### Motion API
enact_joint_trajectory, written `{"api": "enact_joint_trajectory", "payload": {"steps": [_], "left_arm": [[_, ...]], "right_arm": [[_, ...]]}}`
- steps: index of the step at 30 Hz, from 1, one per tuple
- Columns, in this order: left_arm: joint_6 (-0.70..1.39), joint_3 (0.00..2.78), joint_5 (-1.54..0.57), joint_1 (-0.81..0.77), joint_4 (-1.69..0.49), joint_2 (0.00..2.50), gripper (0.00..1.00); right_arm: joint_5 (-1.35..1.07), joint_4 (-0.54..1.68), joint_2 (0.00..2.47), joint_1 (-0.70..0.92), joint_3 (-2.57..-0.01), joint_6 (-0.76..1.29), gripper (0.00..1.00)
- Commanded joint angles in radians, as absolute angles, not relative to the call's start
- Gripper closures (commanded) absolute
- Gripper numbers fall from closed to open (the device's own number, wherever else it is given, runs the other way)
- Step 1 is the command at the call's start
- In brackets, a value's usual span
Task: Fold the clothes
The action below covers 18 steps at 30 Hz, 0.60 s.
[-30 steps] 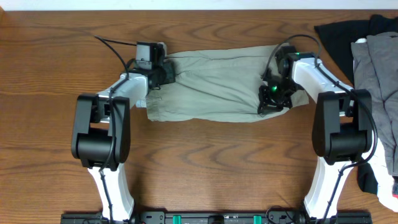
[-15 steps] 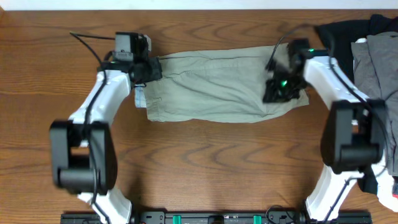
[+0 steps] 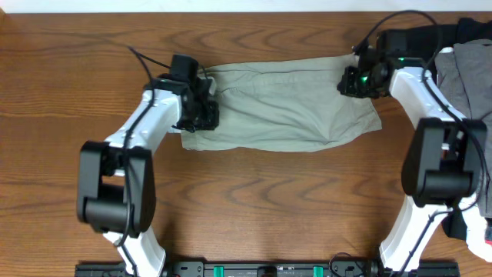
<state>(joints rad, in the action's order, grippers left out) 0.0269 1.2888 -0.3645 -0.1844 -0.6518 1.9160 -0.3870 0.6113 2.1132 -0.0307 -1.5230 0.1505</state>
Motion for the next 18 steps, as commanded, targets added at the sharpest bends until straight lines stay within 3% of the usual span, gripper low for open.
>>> {"api": "enact_joint_trajectory", "payload": {"steps": [1,7,13,15,18], "left_arm": [[-0.033,1.281,-0.345,-0.182,-0.659,1.969,0.74],[-0.033,1.281,-0.249,-0.163,-0.678,2.027,0.74],[0.012,1.338,-0.254,-0.134,-0.741,1.977,0.69],[0.028,1.375,-0.253,-0.127,-0.783,1.936,0.61],[0.027,1.422,-0.253,-0.115,-0.834,1.855,0.32]], "right_arm": [[-0.338,0.604,2.170,-0.030,-1.524,0.213,0.96],[-0.172,0.617,2.190,-0.062,-1.524,0.234,0.97],[-0.331,0.648,2.174,-0.096,-1.524,0.231,0.91],[-0.352,0.651,2.148,-0.101,-1.524,0.207,0.90],[-0.410,0.656,2.080,-0.099,-1.524,0.173,0.88]]}}
